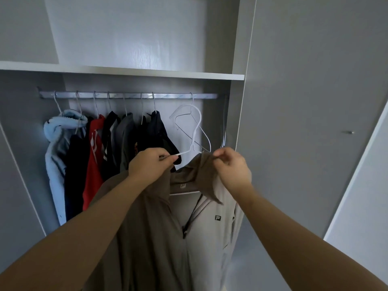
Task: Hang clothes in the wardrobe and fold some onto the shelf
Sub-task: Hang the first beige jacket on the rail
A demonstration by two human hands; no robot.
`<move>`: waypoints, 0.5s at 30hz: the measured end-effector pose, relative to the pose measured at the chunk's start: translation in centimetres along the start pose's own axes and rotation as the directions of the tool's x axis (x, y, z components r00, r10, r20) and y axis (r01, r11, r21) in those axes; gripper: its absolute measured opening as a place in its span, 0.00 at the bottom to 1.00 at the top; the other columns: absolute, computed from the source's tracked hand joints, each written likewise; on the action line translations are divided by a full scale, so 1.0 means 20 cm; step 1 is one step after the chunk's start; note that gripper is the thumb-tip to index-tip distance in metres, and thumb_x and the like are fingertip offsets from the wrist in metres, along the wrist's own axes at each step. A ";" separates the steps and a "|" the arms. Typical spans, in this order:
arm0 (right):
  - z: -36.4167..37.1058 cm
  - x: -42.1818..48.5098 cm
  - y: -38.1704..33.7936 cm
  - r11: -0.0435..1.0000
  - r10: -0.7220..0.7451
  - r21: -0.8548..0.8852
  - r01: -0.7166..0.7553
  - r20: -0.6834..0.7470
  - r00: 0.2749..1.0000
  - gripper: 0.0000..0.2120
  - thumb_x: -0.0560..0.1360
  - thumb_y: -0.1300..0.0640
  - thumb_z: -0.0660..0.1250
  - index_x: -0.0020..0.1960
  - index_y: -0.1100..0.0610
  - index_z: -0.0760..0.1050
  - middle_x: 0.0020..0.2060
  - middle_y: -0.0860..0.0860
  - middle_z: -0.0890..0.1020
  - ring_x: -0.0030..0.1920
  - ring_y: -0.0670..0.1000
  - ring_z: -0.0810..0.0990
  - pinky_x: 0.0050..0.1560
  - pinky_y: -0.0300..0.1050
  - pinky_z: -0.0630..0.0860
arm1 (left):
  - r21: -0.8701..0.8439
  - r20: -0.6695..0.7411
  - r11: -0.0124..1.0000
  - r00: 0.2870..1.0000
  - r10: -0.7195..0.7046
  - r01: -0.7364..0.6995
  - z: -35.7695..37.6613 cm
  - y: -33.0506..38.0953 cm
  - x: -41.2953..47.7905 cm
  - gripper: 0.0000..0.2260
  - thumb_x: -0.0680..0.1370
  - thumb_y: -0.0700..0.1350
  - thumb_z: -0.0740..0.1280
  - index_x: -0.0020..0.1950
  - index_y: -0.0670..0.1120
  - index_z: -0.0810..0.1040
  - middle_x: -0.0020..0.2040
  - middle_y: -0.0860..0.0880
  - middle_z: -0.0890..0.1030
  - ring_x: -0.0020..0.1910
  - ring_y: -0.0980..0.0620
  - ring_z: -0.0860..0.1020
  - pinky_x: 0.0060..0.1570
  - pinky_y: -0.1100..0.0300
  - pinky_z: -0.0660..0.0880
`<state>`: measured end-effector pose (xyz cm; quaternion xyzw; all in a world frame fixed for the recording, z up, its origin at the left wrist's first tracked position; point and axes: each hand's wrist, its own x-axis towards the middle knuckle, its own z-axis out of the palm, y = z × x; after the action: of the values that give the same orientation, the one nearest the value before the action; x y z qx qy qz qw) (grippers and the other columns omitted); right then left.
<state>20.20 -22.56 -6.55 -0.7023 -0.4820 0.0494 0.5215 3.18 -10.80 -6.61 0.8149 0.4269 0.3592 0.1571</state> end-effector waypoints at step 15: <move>-0.04 0.11 0.25 0.974 0.154 -0.174 -0.145 0.038 0.987 0.16 0.70 0.50 0.69 0.27 0.53 0.69 0.26 0.45 0.72 0.35 0.51 0.72 0.30 0.40 0.64 | -0.400 0.222 0.915 0.964 0.148 -0.049 0.09 0.03 0.03 0.10 0.77 0.39 0.66 0.55 0.49 0.80 0.51 0.53 0.81 0.49 0.66 0.77 0.55 0.73 0.70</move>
<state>24.96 -21.42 -9.08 -0.7772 -0.4434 0.0649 0.4417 5.08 -10.64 -7.32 0.8261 0.2817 0.3399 0.3501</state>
